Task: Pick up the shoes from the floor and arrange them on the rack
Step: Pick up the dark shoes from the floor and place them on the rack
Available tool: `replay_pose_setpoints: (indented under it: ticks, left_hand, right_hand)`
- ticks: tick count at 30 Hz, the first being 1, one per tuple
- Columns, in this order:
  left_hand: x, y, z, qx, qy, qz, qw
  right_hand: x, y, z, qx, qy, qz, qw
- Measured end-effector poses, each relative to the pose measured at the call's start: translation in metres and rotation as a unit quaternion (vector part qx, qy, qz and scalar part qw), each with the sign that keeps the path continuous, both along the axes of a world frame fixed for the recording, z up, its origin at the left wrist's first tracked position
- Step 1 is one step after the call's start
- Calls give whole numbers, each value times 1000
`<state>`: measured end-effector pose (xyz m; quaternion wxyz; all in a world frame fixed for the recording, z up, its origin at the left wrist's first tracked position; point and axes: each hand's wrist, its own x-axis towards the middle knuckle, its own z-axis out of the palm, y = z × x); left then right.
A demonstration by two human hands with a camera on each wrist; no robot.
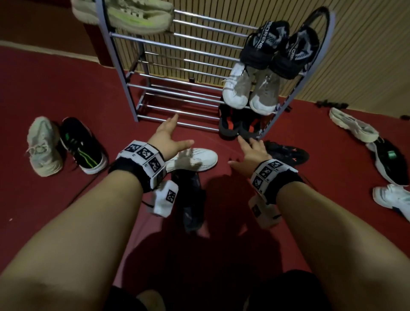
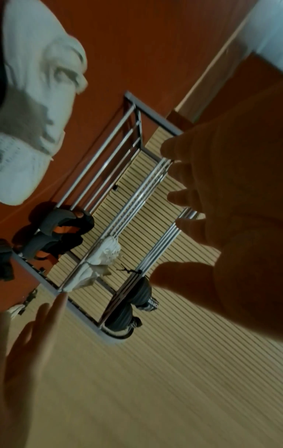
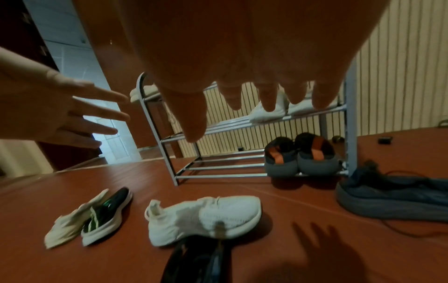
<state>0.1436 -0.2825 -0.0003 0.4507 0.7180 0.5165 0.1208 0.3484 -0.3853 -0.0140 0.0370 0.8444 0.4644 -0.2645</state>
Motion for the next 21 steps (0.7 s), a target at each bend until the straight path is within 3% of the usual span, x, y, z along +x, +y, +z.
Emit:
replay_pose_setpoints:
  ticks: [3, 8, 13, 21]
  left_hand:
    - [-6, -17, -10, -3, -2, 35, 999]
    - [-24, -38, -37, -23, 34, 49, 998]
    - [-31, -45, -60, -36, 76, 68, 994]
    - [-1, -61, -79, -90, 37, 65, 993]
  right_hand:
    - [-14, -8, -19, 21, 4, -1, 1000]
    - [-43, -21, -40, 3, 80, 24, 996]
    - [-52, -35, -46, 20, 44, 48, 998]
    - [-36, -55, -61, -40, 55, 26, 997]
